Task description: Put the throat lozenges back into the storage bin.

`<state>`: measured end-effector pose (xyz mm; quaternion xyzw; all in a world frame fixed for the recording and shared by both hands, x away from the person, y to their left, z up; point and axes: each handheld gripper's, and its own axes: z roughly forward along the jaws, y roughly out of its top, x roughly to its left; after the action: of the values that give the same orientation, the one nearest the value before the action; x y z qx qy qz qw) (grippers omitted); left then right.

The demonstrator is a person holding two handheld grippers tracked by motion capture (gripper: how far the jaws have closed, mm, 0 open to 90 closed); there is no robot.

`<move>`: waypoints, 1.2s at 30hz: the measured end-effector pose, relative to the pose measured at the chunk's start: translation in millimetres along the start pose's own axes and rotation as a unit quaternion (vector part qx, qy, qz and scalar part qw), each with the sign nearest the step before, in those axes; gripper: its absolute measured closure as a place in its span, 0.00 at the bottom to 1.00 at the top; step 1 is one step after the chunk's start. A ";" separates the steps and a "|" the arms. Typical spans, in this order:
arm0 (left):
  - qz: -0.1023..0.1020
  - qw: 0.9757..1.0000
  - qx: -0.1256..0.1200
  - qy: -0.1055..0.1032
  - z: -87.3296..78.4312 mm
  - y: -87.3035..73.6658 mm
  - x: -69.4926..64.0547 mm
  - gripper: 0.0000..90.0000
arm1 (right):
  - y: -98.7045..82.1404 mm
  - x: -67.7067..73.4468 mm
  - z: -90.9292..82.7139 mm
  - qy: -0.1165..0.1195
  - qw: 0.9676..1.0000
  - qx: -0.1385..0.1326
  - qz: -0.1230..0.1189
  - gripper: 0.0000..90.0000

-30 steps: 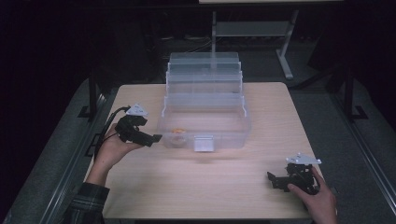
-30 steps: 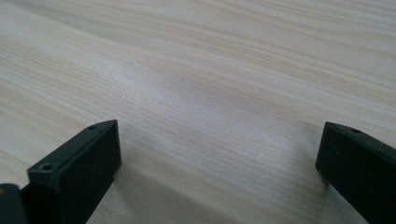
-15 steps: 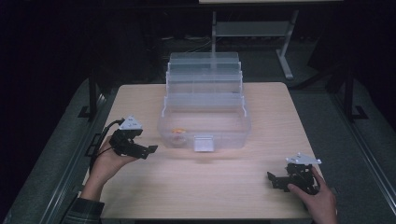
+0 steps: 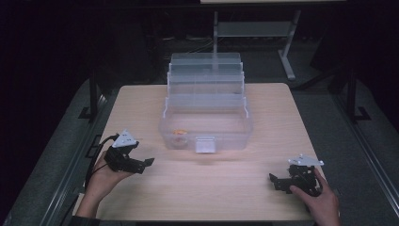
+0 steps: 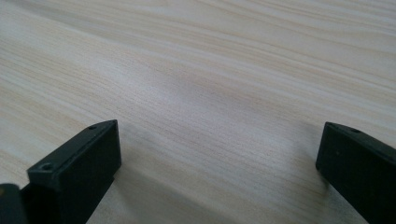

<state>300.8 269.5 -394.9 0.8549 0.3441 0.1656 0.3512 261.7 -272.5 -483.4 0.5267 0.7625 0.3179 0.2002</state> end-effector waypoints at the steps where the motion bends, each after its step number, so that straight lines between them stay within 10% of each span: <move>1: 0.001 1.000 0.000 0.001 -0.1 -2.6 -0.5 0.13 | 0.0 0.0 0.0 0.000 1.000 0.000 0.000 0.00; 36: -0.028 0.999 0.030 0.003 19.7 -76.6 -28.0 0.12 | 0.0 0.0 0.0 0.000 1.000 0.000 0.000 0.00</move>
<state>255.1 279.8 -464.5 0.8544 0.3740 0.1483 0.3288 261.7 -272.5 -483.4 0.5266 0.7625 0.3181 0.2002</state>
